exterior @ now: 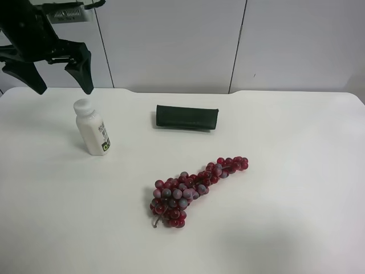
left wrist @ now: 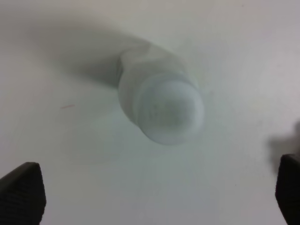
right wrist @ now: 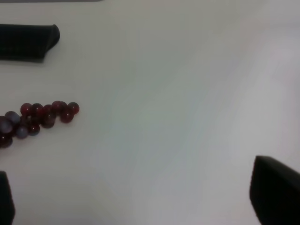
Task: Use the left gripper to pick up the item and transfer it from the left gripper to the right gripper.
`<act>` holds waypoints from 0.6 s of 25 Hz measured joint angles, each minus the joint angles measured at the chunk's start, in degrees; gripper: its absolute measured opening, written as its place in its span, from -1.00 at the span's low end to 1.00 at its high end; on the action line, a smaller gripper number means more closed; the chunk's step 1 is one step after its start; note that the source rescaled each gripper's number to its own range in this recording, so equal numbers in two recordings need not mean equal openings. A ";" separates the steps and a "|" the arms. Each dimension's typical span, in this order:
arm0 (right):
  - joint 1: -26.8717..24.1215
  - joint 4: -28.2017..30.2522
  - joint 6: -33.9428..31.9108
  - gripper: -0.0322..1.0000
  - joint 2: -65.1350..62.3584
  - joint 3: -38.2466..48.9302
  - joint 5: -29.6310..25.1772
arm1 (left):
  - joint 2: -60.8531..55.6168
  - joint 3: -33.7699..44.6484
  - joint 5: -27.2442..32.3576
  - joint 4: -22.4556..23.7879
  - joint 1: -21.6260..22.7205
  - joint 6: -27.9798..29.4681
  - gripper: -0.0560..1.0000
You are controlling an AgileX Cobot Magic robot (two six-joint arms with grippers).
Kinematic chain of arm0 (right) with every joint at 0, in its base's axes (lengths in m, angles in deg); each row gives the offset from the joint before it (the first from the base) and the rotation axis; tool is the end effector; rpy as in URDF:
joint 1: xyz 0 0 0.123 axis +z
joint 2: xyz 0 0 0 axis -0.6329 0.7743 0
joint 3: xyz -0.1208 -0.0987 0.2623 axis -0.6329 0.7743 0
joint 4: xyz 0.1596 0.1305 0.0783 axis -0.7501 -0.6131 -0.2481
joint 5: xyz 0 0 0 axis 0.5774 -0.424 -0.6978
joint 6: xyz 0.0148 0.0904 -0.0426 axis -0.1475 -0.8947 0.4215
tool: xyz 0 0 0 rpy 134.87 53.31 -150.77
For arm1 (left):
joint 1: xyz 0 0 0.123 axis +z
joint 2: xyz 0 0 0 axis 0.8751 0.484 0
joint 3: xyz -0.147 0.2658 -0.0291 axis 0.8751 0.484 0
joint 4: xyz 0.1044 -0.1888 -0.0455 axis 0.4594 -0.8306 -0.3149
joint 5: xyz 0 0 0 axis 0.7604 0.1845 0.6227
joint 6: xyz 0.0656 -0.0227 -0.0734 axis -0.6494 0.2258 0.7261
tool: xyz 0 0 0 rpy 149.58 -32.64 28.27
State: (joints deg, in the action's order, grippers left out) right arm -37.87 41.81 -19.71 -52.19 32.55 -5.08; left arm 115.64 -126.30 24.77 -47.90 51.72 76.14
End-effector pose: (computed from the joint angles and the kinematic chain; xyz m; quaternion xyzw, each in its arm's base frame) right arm -0.0456 0.0056 0.2572 -0.0327 0.8532 0.0310 0.5196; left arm 0.3421 -0.0678 0.3069 0.0712 0.9892 -0.0669 0.1094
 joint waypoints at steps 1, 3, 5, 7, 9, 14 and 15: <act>0.00 0.00 0.00 0.97 0.00 0.00 0.00 | 0.44 -0.07 -0.31 0.00 -0.05 0.25 0.94; 0.00 0.00 0.00 0.97 0.00 0.00 0.00 | 1.31 -0.07 -0.97 -0.05 -0.11 0.61 0.94; 0.00 0.00 0.00 0.97 0.00 0.00 0.00 | 2.22 -0.07 -1.90 0.01 -0.24 1.02 0.94; 0.00 0.00 0.00 0.97 0.00 0.00 0.00 | 2.95 -0.07 -2.91 0.22 -0.53 1.48 0.94; 0.00 0.00 0.00 0.97 0.00 0.00 0.00 | 3.67 -0.07 -3.72 0.35 -0.88 1.86 0.94; 0.00 0.00 0.00 0.97 0.00 0.00 0.00 | 6.01 -0.07 -4.33 0.31 -1.19 2.63 0.94; 0.00 0.00 0.00 0.97 0.00 0.00 0.00 | 6.45 -0.07 -4.33 0.31 -1.19 2.76 0.94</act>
State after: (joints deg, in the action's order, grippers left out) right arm -37.87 41.81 -19.71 -52.19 32.55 -5.08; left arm 122.09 -126.37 20.43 -47.60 50.53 78.89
